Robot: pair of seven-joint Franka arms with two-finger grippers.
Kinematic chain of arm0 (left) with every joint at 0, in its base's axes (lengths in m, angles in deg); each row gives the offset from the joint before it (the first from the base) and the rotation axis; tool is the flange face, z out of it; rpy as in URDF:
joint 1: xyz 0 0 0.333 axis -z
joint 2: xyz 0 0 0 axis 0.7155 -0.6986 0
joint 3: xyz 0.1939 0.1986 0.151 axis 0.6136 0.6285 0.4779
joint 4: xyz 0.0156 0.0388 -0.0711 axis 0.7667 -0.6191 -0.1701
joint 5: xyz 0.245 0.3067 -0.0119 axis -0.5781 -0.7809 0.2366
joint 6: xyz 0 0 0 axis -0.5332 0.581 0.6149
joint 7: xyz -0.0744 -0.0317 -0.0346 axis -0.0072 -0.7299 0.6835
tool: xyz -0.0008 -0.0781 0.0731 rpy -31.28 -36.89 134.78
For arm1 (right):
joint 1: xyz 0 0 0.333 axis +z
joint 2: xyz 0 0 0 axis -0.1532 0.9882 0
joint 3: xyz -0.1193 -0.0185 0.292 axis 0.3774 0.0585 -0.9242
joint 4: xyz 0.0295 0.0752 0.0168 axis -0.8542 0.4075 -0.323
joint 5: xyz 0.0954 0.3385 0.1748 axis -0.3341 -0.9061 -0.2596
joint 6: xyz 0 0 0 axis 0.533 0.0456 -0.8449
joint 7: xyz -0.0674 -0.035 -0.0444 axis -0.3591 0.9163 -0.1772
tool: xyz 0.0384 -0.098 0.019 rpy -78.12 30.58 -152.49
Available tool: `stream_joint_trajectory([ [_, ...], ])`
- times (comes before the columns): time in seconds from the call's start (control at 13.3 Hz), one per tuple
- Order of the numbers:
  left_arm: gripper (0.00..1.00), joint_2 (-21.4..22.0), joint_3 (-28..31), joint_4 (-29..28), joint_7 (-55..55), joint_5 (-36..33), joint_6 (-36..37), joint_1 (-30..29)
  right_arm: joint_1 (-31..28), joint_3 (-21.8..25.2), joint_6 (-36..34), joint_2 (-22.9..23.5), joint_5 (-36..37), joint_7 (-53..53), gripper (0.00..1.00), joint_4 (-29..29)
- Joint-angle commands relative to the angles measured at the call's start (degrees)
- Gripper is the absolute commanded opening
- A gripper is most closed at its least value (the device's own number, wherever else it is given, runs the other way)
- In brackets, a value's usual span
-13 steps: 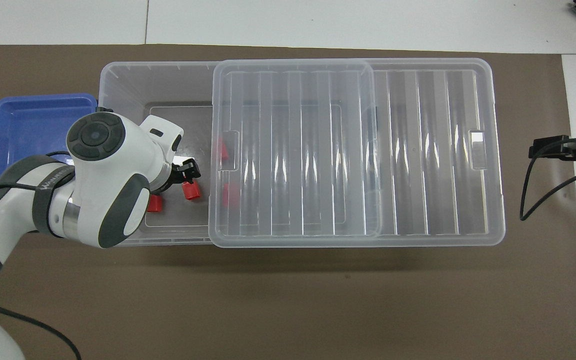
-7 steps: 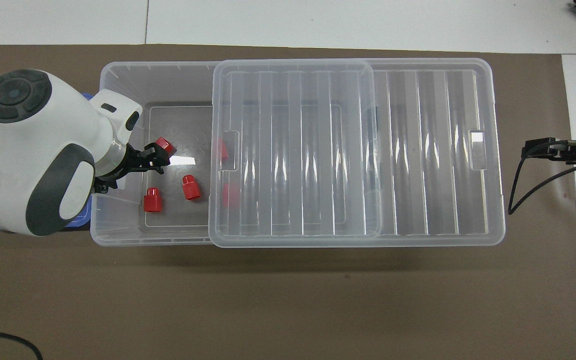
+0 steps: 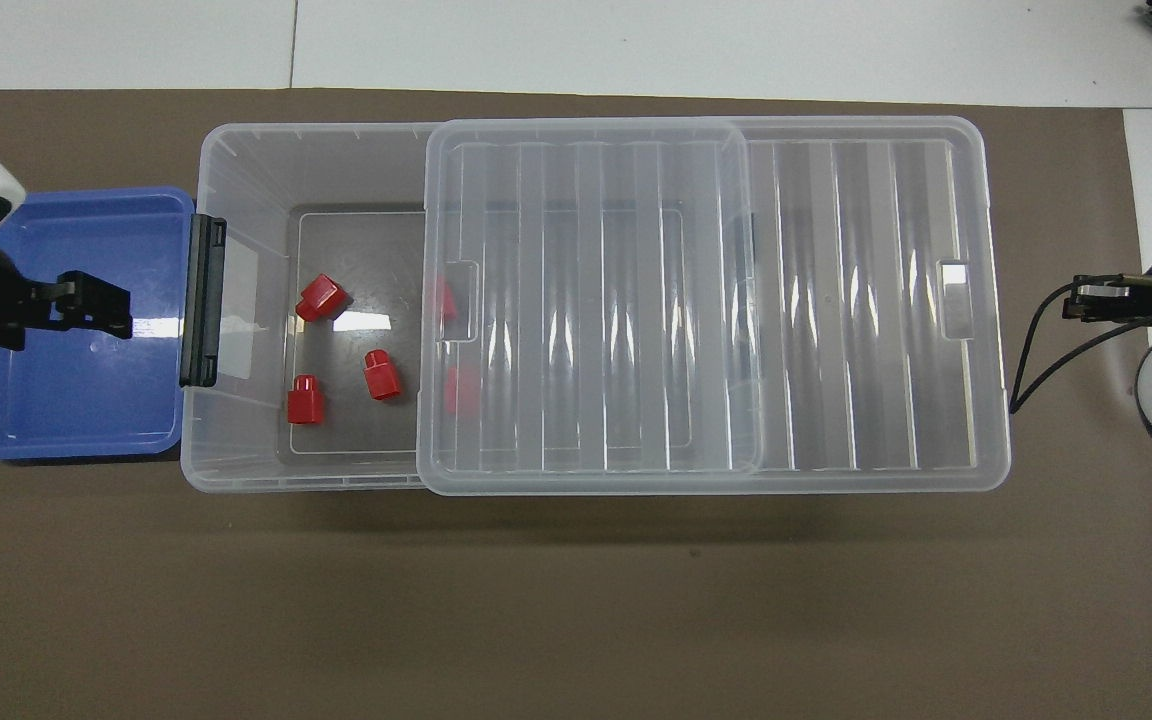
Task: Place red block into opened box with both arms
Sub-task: 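Withdraw the left gripper back over the blue tray, then reach the right gripper to the edge of the slid lid, then slide the clear lid back over the box with the right gripper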
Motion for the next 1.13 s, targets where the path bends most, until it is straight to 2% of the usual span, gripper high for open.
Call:
stream_joint_trajectory([
  [0.0,1.00,0.63,-0.70,-0.10,7.00,-0.71,0.82,-4.16,-0.48,-0.57,3.45,1.37,-0.36,1.41,0.00,0.50],
  [0.38,1.00,1.51,-0.34,-0.72,8.43,-0.71,-0.06,-4.96,1.63,-0.66,5.65,2.34,-0.44,1.33,0.00,0.24],
  [0.83,1.00,3.00,-0.34,-0.19,9.31,-1.59,-0.50,-5.05,7.34,-0.75,5.65,2.34,-0.44,1.33,0.00,0.24],
  [1.05,1.00,3.79,-0.17,-0.28,14.64,-1.59,0.64,-5.92,9.45,-0.83,5.83,2.43,-0.44,1.15,0.00,0.32],
])
